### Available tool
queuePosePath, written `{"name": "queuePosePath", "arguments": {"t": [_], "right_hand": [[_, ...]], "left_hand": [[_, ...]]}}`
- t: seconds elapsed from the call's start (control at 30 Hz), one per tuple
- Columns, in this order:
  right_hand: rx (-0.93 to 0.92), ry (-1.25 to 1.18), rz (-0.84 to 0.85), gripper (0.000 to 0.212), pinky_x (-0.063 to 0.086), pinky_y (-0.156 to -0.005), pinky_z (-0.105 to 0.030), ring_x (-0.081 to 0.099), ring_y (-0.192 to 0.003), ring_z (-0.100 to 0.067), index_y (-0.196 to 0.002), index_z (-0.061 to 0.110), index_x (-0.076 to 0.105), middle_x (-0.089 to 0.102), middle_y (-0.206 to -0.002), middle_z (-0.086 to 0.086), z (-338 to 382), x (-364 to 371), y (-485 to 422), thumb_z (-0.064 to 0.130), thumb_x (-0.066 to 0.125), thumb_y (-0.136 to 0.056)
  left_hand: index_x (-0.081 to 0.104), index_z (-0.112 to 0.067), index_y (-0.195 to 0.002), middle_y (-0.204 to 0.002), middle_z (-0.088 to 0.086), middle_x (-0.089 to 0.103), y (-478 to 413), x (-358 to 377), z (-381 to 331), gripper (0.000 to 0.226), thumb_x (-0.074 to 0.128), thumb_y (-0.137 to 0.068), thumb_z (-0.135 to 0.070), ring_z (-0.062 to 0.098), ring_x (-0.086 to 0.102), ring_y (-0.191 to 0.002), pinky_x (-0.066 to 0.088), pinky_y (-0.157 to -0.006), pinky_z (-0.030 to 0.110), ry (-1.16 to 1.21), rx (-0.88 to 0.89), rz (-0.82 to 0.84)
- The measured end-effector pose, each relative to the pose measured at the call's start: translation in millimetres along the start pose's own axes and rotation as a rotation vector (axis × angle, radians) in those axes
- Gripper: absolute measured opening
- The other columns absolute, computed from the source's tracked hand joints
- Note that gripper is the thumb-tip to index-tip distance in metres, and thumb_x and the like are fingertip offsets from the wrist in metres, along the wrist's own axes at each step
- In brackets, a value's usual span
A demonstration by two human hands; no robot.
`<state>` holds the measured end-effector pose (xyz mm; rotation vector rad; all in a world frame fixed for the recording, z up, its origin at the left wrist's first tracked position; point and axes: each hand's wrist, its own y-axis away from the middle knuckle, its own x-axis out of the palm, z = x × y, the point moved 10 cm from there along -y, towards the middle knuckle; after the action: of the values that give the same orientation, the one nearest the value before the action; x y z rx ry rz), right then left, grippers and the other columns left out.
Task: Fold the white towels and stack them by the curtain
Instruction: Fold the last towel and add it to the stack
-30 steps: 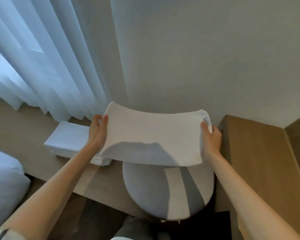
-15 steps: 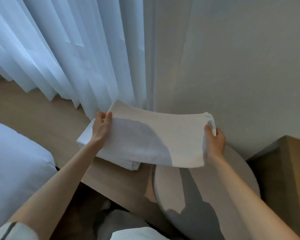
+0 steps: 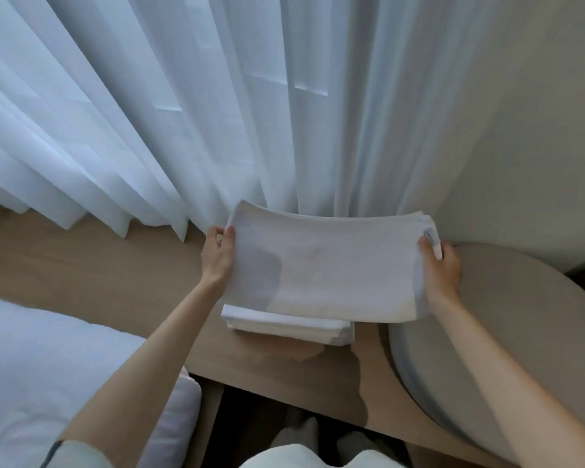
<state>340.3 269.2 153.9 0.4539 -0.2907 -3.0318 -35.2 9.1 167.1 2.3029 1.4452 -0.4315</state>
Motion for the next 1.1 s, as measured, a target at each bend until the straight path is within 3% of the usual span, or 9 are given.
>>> {"name": "queuePosePath", "arguments": {"t": [0.1,0.2,0.3,0.43,0.57,0.73,0.87,1.1], "right_hand": [[-0.018,0.054,0.037,0.02,0.032,-0.058,-0.028,0.048,-0.072,-0.018,-0.077,0.018,0.051,0.052,-0.071,0.005,-4,21,6,0.03,0.057,-0.092],[-0.026,0.116,0.114,0.02,0.033,-0.052,-0.015,0.046,-0.07,-0.016,-0.08,0.017,0.05,0.051,-0.072,0.004,-14,42,11,0.029,0.053,-0.095],[-0.018,0.141,0.186,0.02,0.038,-0.063,-0.027,0.048,-0.074,-0.018,-0.094,0.01,0.053,0.053,-0.081,-0.003,-27,58,15,0.029,0.05,-0.097],[-0.021,0.182,0.238,0.019,0.036,-0.059,-0.029,0.046,-0.068,-0.014,-0.095,0.015,0.045,0.048,-0.077,0.003,-40,78,17,0.034,0.044,-0.099],[-0.043,0.273,0.235,0.023,0.036,-0.06,-0.03,0.049,-0.071,-0.016,-0.095,0.016,0.044,0.05,-0.078,0.004,-50,98,12,0.038,0.04,-0.099],[-0.093,0.43,0.194,0.025,0.036,-0.058,-0.032,0.05,-0.068,-0.021,-0.083,0.023,0.039,0.049,-0.071,0.003,-72,131,9,0.042,0.035,-0.098],[-0.037,0.505,0.137,0.025,0.044,-0.07,-0.042,0.055,-0.079,-0.032,-0.08,0.026,0.037,0.051,-0.079,-0.003,-108,154,3,0.043,0.036,-0.097],[0.011,0.512,0.012,0.029,0.046,-0.073,-0.041,0.058,-0.086,-0.034,-0.089,0.017,0.05,0.059,-0.088,-0.009,-160,165,-25,0.043,0.04,-0.097]], "left_hand": [[0.045,-0.011,-0.093,-0.08,0.001,0.05,-9,-10,18,0.027,0.044,-0.099,-0.038,0.021,0.05,-0.08,0.038,-0.071,0.033,0.003,-0.024,0.01],[0.047,-0.013,-0.096,-0.094,0.008,0.055,-15,-16,30,0.027,0.045,-0.098,-0.039,0.022,0.052,-0.087,0.042,-0.078,0.035,-0.027,-0.033,0.013],[0.049,-0.013,-0.097,-0.097,0.007,0.054,-21,-19,38,0.025,0.046,-0.098,-0.039,0.021,0.051,-0.086,0.04,-0.075,0.033,-0.061,-0.039,0.01],[0.049,-0.013,-0.095,-0.088,0.001,0.052,-32,-19,54,0.025,0.046,-0.098,-0.038,0.018,0.049,-0.081,0.037,-0.063,0.025,-0.07,-0.062,0.004],[0.049,-0.012,-0.097,-0.084,-0.002,0.049,-45,-17,84,0.025,0.046,-0.098,-0.037,0.018,0.047,-0.083,0.036,-0.065,0.026,-0.066,-0.117,0.015],[0.047,-0.012,-0.098,-0.097,0.003,0.05,-72,-10,135,0.023,0.044,-0.099,-0.035,0.019,0.046,-0.089,0.035,-0.077,0.03,-0.102,-0.164,0.055],[0.045,-0.012,-0.098,-0.097,0.002,0.048,-94,10,172,0.022,0.043,-0.099,-0.033,0.019,0.045,-0.088,0.035,-0.076,0.029,-0.092,-0.192,0.115],[0.046,-0.015,-0.1,-0.089,-0.006,0.048,-140,58,210,0.025,0.043,-0.098,-0.04,0.014,0.047,-0.081,0.036,-0.063,0.023,-0.097,-0.163,0.191]]}}
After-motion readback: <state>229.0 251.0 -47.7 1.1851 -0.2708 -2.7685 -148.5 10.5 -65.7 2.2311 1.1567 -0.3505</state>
